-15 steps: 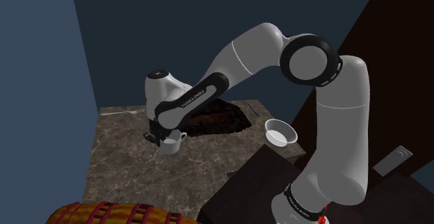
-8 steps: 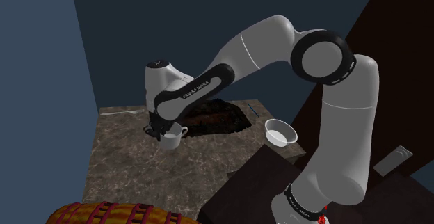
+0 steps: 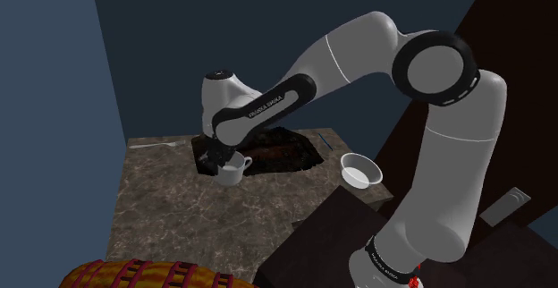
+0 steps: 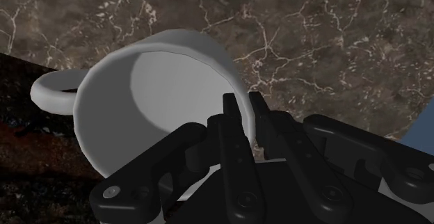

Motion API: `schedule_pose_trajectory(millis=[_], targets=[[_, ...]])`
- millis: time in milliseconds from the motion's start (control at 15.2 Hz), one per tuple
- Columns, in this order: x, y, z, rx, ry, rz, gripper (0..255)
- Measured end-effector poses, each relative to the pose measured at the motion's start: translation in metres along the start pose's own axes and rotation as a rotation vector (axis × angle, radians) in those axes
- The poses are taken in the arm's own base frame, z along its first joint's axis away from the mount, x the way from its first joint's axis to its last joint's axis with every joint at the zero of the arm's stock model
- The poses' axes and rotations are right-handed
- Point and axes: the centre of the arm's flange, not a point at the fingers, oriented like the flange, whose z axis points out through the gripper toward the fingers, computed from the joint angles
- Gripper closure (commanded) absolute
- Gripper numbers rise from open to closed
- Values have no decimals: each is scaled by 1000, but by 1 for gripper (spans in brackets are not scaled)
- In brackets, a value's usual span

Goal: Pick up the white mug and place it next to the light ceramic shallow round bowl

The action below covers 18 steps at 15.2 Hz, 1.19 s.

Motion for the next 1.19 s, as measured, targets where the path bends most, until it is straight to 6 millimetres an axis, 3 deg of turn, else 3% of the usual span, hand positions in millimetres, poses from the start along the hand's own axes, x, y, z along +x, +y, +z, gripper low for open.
schedule_pose_trajectory(millis=[1188], targets=[[-68, 227, 10, 0, 0, 1, 255]])
